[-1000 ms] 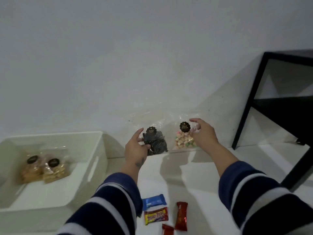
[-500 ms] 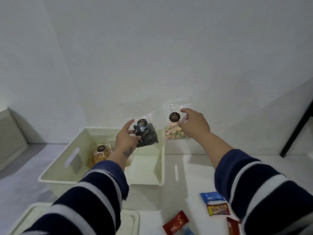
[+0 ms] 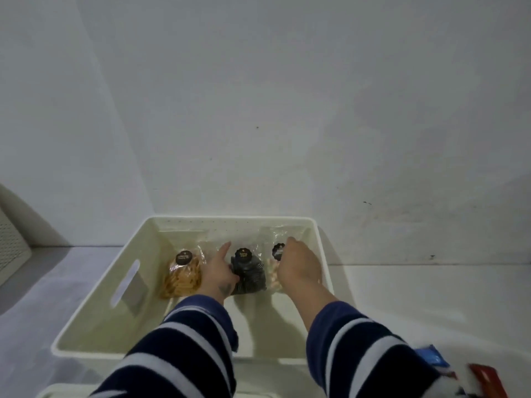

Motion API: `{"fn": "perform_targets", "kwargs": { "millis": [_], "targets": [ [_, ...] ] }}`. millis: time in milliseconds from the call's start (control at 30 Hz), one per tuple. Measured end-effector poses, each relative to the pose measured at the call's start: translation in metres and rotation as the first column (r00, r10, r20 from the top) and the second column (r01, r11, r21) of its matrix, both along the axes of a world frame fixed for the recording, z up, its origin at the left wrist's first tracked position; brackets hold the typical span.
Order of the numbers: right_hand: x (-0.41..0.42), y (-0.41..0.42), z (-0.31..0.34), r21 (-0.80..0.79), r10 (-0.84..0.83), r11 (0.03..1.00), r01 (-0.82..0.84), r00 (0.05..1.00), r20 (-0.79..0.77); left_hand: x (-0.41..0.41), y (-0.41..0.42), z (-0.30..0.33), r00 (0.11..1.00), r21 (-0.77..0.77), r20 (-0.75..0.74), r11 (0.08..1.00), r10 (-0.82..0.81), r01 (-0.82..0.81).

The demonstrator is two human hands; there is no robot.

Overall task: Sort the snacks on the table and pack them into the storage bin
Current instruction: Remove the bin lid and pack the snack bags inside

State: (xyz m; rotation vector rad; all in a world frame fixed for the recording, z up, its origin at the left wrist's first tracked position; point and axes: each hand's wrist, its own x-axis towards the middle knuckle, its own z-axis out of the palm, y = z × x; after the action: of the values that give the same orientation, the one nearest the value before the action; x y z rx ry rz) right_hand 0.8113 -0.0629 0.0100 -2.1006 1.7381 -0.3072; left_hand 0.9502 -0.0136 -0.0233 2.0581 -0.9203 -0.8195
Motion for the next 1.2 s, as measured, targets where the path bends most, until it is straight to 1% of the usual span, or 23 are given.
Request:
{"fn": "perform_targets", "kwargs": {
  "millis": [100, 167, 233, 333, 433, 567, 700, 833, 900, 967, 1033, 1100, 1200],
  "targets": [
    [0.004, -0.013, -0.02, 0.095, -0.065, 0.994, 0.06, 0.997, 0.049, 0.001, -0.014, -0.018, 0.998, 0.033, 0.057, 0.999, -0.031, 0.029],
    [0.007, -0.016, -0.031, 0.162, -0.078, 0.985, 0.067, 0.995, 0.067, 0.002, -0.02, -0.029, 0.992, 0.072, 0.117, 0.996, -0.057, 0.049],
    [0.009, -0.018, -0.037, 0.203, -0.084, 0.977, 0.066, 0.993, 0.083, 0.004, -0.022, -0.034, 0.987, 0.102, 0.143, 0.993, -0.076, 0.062],
    [0.009, -0.02, -0.032, 0.278, -0.102, 0.958, 0.071, 0.99, 0.099, 0.007, -0.023, -0.03, 0.983, 0.16, 0.134, 0.982, -0.122, 0.1],
    [0.006, -0.016, -0.013, 0.345, -0.07, 0.938, 0.038, 0.994, 0.081, 0.007, -0.02, -0.014, 0.981, 0.232, 0.115, 0.964, -0.156, 0.126],
    [-0.004, -0.004, 0.022, 0.317, 0.007, 0.948, -0.018, 0.999, 0.035, 0.002, -0.006, 0.02, 0.966, 0.287, 0.185, 0.95, -0.179, 0.121],
    [-0.027, 0.017, 0.063, 0.24, 0.137, 0.958, -0.158, 0.985, 0.102, -0.016, 0.014, 0.059, 0.933, 0.255, 0.263, 0.95, -0.247, 0.18],
    [-0.075, 0.041, 0.102, 0.129, 0.203, 0.967, -0.218, 0.972, 0.121, -0.055, 0.033, 0.097, 0.887, 0.235, 0.324, 0.936, -0.33, 0.263],
    [-0.108, 0.057, 0.119, 0.114, 0.234, 0.965, -0.237, 0.971, 0.044, -0.082, 0.044, 0.112, 0.858, 0.239, 0.347, 0.921, -0.378, 0.309],
    [-0.145, 0.076, 0.135, 0.139, 0.265, 0.957, -0.254, 0.962, -0.065, -0.117, 0.057, 0.125, 0.827, 0.239, 0.379, 0.907, -0.416, 0.348],
    [-0.187, 0.098, 0.146, 0.179, 0.278, 0.951, -0.253, 0.951, -0.135, -0.157, 0.071, 0.132, 0.807, 0.215, 0.389, 0.896, -0.444, 0.389],
    [-0.231, 0.115, 0.148, 0.201, 0.276, 0.949, -0.242, 0.948, -0.159, -0.202, 0.086, 0.133, 0.8, 0.186, 0.379, 0.886, -0.464, 0.426],
    [-0.302, 0.137, 0.139, 0.236, 0.248, 0.949, -0.209, 0.956, -0.153, -0.267, 0.109, 0.12, 0.805, 0.16, 0.341, 0.874, -0.485, 0.459]
  ]
}}
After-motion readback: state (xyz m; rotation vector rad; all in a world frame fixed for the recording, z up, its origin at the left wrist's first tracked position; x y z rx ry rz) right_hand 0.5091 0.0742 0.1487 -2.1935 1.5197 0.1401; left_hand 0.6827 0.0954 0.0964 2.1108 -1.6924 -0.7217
